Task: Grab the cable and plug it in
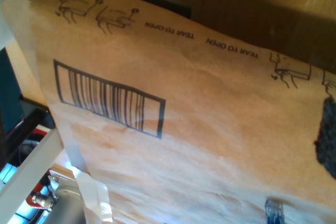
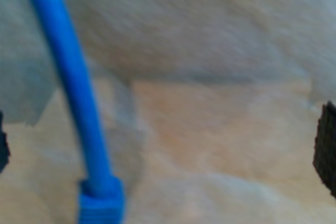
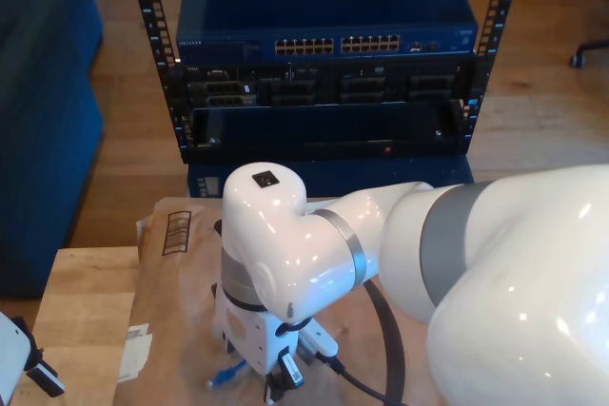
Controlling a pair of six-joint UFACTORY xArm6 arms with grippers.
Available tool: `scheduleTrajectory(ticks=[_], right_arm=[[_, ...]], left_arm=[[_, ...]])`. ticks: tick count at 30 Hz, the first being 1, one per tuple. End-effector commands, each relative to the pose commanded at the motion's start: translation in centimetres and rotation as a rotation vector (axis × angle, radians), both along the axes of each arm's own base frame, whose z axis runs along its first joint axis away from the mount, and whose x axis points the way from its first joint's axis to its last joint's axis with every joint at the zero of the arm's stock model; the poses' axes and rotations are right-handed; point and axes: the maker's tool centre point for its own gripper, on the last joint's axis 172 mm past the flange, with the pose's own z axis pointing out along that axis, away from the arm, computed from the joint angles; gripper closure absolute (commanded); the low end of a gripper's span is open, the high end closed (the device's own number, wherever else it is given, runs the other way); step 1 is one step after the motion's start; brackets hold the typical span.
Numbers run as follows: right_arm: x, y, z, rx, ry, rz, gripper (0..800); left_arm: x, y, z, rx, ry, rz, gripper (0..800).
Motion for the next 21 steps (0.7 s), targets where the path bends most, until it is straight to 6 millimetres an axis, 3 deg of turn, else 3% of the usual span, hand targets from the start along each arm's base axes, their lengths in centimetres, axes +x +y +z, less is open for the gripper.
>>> scheduleTrajectory(ticks=[5,9,21], right_arm=[[0.5,0.3,0.1,0.011,-0.017,-0.009,31],[0.5,0.0,0.0,0.013,-0.022,-0.027,105],[1.2,0.1,-0.1,0.017,-0.038,-0.116,171]], left_arm=[[0.0,0.0,0.0,0.0,0.0,0.002,2],[0.0,0.0,0.0,0.0,-0.001,0.0,2],[0.4,0.3,0.4,0.007,-0.012,0.0,2]])
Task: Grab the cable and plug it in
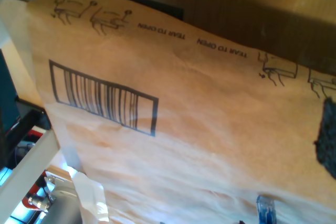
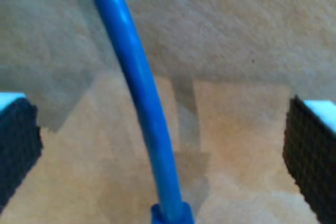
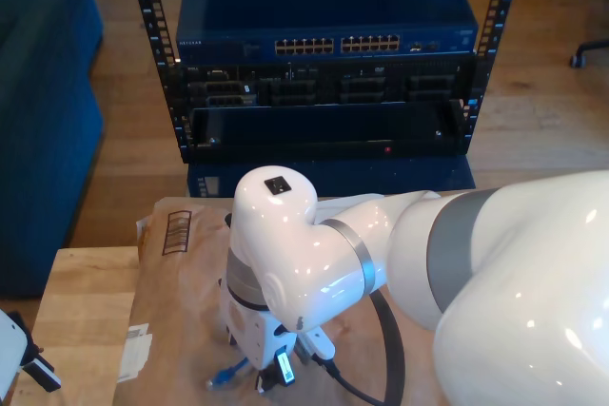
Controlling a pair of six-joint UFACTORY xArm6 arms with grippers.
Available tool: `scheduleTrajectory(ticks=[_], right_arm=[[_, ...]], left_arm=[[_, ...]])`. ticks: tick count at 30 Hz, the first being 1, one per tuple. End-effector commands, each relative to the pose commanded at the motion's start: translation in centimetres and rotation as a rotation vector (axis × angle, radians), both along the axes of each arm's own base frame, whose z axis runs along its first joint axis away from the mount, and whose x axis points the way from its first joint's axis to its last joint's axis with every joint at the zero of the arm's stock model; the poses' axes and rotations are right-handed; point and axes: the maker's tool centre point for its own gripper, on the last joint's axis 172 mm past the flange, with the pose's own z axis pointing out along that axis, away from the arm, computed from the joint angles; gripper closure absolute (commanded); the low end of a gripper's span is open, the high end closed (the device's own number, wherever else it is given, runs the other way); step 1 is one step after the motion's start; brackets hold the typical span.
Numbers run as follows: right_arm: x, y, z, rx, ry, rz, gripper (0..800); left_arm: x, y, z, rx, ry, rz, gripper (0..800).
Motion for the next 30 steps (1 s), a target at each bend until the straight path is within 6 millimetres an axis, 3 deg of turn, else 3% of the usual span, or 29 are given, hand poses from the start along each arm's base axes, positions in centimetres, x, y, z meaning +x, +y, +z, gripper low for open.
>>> scheduleTrajectory(ticks=[6,8,12,18,24,27,30], right_arm=[[-0.2,-0.4,-0.3,-0.006,0.006,-0.006,333],[-0.1,-0.3,0.1,-0.001,0.001,-0.009,445],[0.3,-0.1,0.9,0.024,-0.029,-0.026,748],[2.8,-1.1,4.7,0.074,-0.073,-0.075,793],[6.0,-6.3,10.0,0.108,-0.058,-0.275,789],[6.5,-9.3,12.6,0.117,-0.038,-0.35,787],[6.3,-9.8,15.4,0.183,-0.016,-0.408,782]], left_arm=[[0.0,0.0,0.0,0.001,-0.001,0.0,2],[0.0,0.0,0.0,0.001,-0.001,0.0,2],[0.6,0.3,0.5,0.007,-0.014,0.001,2],[3.8,-0.9,2.7,-0.036,-0.098,0.026,2],[6.6,-7.0,4.7,-0.148,-0.133,-0.008,2],[9.0,-9.7,7.3,-0.23,-0.17,0.012,2],[12.2,-12.0,10.8,-0.352,-0.199,0.091,2]])
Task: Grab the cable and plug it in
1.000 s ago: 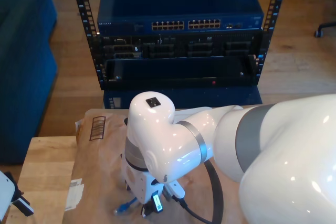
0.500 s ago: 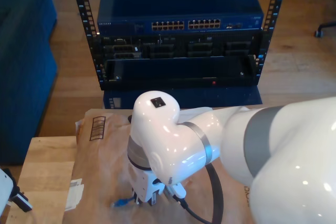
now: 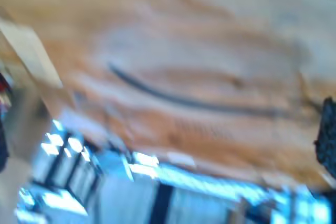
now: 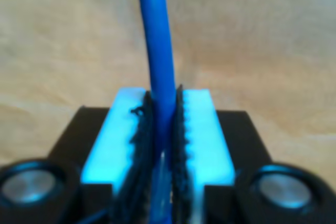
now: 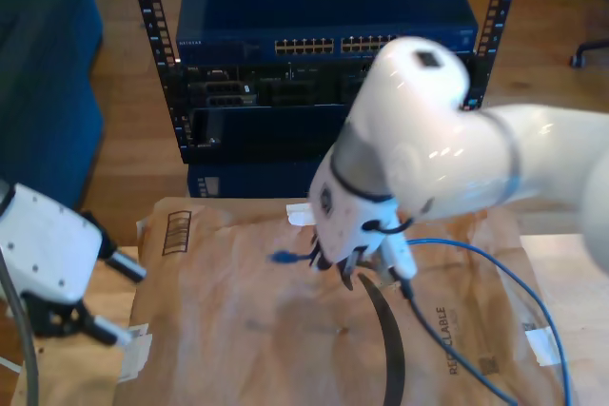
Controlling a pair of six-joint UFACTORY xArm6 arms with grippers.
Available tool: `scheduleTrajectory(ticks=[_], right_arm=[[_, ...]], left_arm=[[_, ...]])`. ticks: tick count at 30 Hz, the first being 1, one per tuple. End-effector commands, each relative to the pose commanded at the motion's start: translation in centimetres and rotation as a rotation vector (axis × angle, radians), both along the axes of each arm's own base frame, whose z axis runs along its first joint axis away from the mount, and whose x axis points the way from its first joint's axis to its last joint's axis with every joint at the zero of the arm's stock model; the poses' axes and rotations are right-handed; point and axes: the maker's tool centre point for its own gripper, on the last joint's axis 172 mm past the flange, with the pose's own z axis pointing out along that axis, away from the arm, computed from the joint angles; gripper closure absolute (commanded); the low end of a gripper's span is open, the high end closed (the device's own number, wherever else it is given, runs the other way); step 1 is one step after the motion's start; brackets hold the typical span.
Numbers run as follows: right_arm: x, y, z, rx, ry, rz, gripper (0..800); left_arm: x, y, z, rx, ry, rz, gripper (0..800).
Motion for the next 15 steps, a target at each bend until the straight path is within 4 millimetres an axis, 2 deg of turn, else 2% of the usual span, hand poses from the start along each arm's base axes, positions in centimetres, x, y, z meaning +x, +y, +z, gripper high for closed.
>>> scheduleTrajectory(ticks=[3,6,8,11,15], right_arm=[[0.1,-1.4,1.3,0.05,0.046,-0.068,780],[-0.3,-0.4,2.9,0.109,0.085,-0.084,780],[-0.7,0.0,3.9,0.154,0.131,-0.099,780],[-0.3,0.0,5.9,0.212,0.16,-0.118,780],[-0.6,1.7,7.4,0.261,0.21,-0.097,781]], left_arm=[[1.9,-3.0,3.2,-0.171,-0.023,0.026,2],[3.0,-5.1,5.2,-0.318,-0.038,0.041,2],[3.1,-5.7,5.4,-0.333,-0.063,0.019,2],[2.9,-6.5,5.4,-0.334,-0.067,-0.006,2],[3.0,-6.7,5.7,-0.341,-0.082,-0.015,5]])
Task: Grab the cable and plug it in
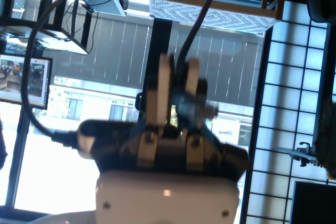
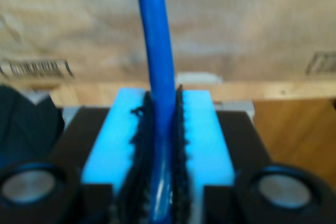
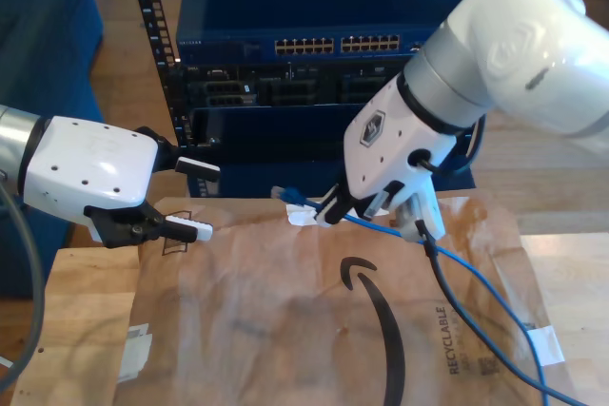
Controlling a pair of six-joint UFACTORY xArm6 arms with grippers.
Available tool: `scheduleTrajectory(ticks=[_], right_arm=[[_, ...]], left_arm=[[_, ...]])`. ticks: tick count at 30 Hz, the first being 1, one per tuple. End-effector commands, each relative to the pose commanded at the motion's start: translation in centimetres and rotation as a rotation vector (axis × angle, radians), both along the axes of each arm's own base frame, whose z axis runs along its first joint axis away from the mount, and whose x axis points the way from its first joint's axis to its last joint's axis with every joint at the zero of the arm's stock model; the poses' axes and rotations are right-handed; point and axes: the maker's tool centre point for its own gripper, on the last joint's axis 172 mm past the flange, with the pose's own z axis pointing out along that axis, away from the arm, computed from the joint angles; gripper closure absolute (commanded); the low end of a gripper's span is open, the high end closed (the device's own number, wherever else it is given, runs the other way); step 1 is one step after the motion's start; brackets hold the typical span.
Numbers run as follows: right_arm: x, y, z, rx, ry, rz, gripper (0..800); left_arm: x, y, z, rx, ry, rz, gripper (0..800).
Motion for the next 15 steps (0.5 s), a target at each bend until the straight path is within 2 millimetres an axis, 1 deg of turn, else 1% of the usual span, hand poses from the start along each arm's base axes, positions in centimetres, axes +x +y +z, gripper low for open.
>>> scheduleTrajectory(ticks=[4,5,7,10,12,13,15], right_arm=[[-0.5,1.4,0.0,0.034,0.06,0.02,784],[-0.5,1.7,0.0,0.044,0.067,0.023,784],[-0.9,2.6,0.8,0.085,0.078,0.045,787],[-1.5,3.9,2.1,0.145,0.108,0.069,788],[-1.4,4.0,2.2,0.147,0.111,0.073,788],[-1.4,4.0,2.2,0.147,0.111,0.073,788],[-1.4,3.9,2.2,0.146,0.113,0.071,788]], left_arm=[[1.1,-0.8,1.8,-0.076,-0.054,0.022,7],[1.2,-0.9,2.1,-0.082,-0.06,0.025,7],[1.2,-0.9,2.1,-0.084,-0.062,0.023,16],[1.1,-1.0,2.2,-0.088,-0.068,0.014,36],[0.4,-1.4,2.5,-0.105,-0.059,-0.01,67],[0.0,-1.5,2.7,-0.112,-0.055,-0.02,70],[-0.5,-1.7,2.9,-0.124,-0.044,-0.035,108]])
